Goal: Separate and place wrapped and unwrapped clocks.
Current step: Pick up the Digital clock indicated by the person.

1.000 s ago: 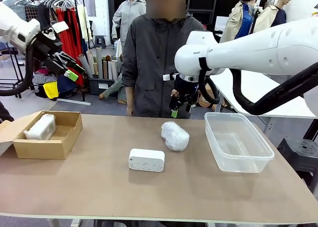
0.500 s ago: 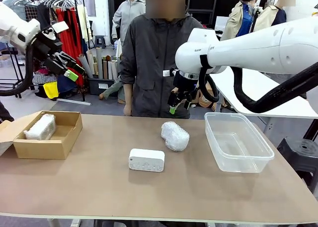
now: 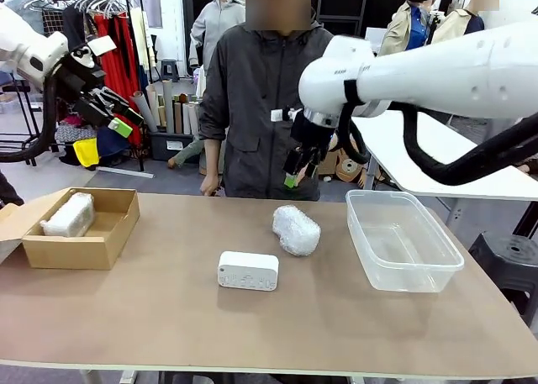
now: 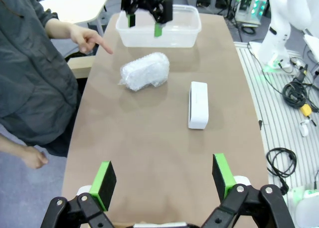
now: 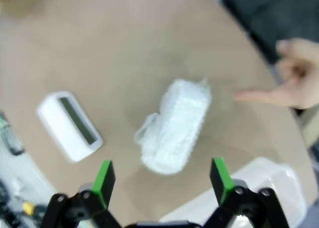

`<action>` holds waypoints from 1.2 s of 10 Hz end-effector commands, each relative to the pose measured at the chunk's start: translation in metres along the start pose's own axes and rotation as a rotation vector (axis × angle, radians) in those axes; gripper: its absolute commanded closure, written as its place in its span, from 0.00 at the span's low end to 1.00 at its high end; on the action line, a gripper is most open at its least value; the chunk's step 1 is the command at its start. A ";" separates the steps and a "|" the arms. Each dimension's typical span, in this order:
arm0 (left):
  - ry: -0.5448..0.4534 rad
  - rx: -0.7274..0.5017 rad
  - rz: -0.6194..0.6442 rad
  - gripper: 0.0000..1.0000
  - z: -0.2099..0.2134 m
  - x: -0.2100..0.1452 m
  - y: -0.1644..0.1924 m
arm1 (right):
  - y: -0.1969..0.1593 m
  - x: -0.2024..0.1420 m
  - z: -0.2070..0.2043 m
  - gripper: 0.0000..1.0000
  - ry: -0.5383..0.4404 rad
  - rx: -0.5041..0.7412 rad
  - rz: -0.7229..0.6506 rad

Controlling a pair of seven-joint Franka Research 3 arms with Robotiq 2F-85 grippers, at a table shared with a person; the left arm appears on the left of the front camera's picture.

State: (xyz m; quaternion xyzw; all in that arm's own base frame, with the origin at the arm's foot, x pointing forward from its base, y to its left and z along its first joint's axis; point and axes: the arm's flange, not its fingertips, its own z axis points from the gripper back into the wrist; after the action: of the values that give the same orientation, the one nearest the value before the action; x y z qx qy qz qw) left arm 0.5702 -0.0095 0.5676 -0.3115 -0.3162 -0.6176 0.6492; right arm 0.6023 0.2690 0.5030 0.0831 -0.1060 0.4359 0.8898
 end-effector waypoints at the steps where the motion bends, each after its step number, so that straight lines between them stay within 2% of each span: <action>1: -0.001 -0.003 -0.016 0.00 0.001 -0.001 -0.002 | 0.029 -0.067 0.042 0.00 -0.095 0.045 0.196; 2: -0.001 -0.003 -0.016 0.00 0.001 -0.001 -0.002 | 0.036 -0.084 0.057 0.00 -0.118 0.047 0.252; 4: -0.001 -0.003 -0.016 0.00 0.001 -0.001 -0.002 | 0.043 -0.122 0.089 0.00 -0.227 0.057 0.346; 6: -0.001 -0.003 -0.016 0.00 0.001 -0.001 -0.002 | 0.030 -0.159 0.117 0.00 -0.401 0.141 0.409; 10: -0.001 -0.003 -0.016 0.00 0.001 -0.001 -0.002 | -0.003 -0.189 0.160 0.00 -0.481 0.246 0.475; 12: -0.001 -0.003 -0.016 0.00 0.001 -0.001 -0.002 | -0.016 -0.195 0.172 0.00 -0.485 0.310 0.474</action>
State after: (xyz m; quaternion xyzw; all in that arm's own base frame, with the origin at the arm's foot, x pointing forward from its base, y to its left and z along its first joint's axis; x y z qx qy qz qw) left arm 0.5703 -0.0092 0.5681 -0.3112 -0.3164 -0.6178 0.6492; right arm 0.4671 0.0751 0.6100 0.2676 -0.2595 0.6042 0.7043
